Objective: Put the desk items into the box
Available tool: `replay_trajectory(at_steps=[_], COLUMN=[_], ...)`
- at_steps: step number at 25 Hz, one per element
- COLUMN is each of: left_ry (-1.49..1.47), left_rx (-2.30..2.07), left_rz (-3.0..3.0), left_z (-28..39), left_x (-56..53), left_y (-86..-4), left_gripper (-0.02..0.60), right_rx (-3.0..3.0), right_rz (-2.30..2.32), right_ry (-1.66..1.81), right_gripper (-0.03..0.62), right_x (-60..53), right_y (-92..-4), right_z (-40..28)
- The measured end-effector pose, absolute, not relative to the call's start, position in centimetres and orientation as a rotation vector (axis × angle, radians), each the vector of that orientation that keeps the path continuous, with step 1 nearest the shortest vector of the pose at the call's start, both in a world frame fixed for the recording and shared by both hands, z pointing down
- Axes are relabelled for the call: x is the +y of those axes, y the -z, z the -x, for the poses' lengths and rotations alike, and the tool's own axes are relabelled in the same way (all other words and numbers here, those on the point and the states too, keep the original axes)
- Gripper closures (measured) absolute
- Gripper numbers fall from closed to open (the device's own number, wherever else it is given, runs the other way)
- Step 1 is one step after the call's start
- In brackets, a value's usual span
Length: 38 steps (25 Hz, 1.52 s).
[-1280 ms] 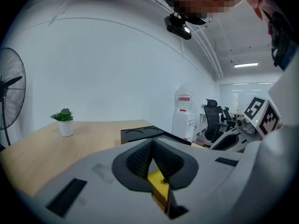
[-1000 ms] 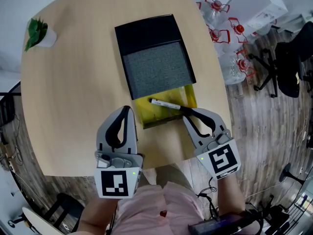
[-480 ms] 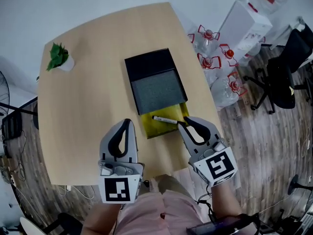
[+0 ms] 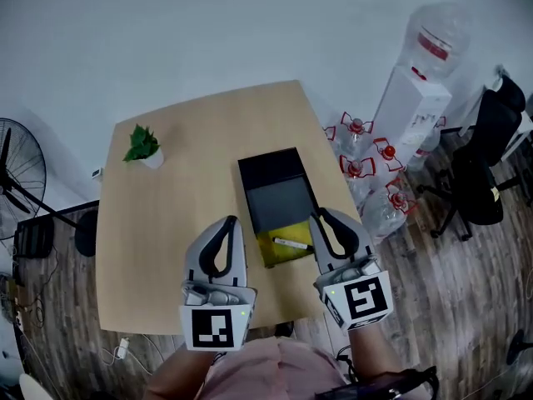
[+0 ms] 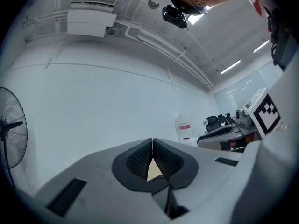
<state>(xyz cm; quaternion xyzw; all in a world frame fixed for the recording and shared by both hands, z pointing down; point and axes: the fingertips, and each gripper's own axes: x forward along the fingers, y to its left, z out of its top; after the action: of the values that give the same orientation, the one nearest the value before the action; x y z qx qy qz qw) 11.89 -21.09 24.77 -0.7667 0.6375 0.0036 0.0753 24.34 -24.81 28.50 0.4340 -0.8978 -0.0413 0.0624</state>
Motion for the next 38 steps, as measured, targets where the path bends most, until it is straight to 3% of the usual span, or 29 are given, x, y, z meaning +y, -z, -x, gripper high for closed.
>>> replay_trajectory(at_steps=[6, 38], left_ry=[-0.057, -0.104], left_rx=[1.897, 1.885], left_rz=[2.264, 2.263], left_z=[-12.0, -12.0], left_x=[-21.0, -20.5], left_y=[-21.8, -20.7], left_gripper=[0.571, 0.572], right_rx=[-2.741, -2.752], right_rz=[-1.383, -1.406], right_ry=[0.231, 0.321], right_gripper=[0.589, 0.592], right_x=[-24.5, -23.2], right_y=[-24.9, -23.4], right_z=[-24.2, -23.1])
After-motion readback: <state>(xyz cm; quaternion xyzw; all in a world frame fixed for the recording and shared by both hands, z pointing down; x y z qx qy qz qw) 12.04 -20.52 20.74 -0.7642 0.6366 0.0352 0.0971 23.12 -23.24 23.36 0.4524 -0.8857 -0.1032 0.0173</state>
